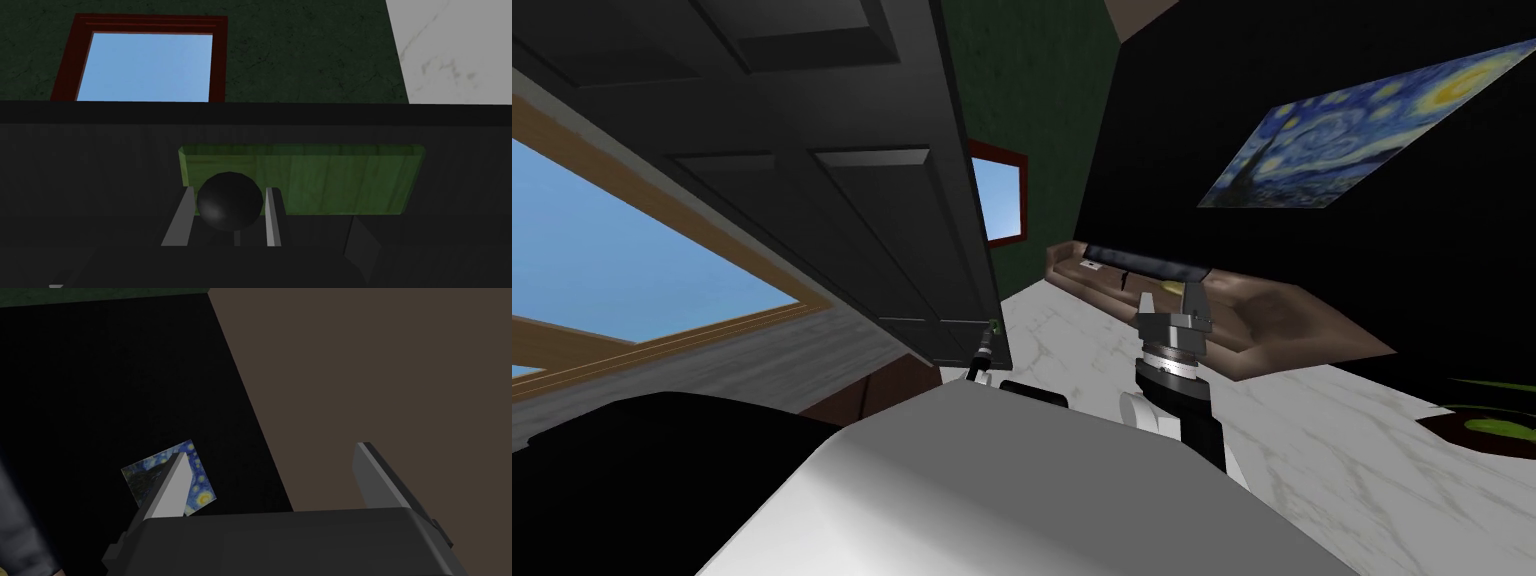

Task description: Push the door open

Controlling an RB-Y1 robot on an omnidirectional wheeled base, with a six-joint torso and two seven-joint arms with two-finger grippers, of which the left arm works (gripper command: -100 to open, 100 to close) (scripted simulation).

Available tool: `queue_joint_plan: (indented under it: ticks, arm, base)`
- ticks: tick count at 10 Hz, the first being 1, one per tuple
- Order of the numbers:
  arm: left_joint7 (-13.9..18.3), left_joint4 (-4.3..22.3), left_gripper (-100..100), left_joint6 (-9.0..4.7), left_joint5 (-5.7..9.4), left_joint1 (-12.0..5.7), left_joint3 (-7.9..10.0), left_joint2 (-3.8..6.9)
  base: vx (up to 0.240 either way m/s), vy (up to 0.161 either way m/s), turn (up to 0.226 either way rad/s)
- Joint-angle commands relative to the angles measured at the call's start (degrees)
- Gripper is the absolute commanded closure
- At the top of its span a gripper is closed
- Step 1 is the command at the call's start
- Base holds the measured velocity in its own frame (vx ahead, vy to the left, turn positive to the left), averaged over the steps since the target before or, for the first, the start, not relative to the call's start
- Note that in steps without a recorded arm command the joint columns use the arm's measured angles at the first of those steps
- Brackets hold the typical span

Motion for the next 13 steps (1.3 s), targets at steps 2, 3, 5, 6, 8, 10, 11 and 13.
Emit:
queue_joint_plan:
  ticks: [2,3,5,6,8,10,11,13]
  arm:
    - [-0.33,0.12,100,0.23,0.66,-0.27,1.25,0.34]
    - [-0.41,0.14,100,0.28,0.83,-0.33,1.55,0.39]
    - [-0.59,0.21,100,0.40,1.18,-0.47,2.21,0.48]
    - [-0.98,0.34,100,0.67,1.96,-0.78,3.68,0.54]
    - [-1.28,0.45,100,0.88,2.56,-1.03,4.81,0.46]
    - [-1.65,0.58,100,1.13,3.30,-1.32,6.20,0.23]
    - [-1.87,0.65,100,1.28,3.74,-1.50,7.04,0.00]
    - [-1.87,1.66,100,1.07,3.72,-1.80,6.94,-0.19]
  base:
    - [0.141,-0.016,0.044]
    - [0.197,-0.043,0.038]
    - [0.162,-0.046,0.042]
    - [0.186,-0.041,0.086]
    - [0.180,-0.049,0.063]
    - [0.200,-0.067,0.079]
    - [0.216,-0.063,0.074]
    - [0.145,-0.037,0.044]
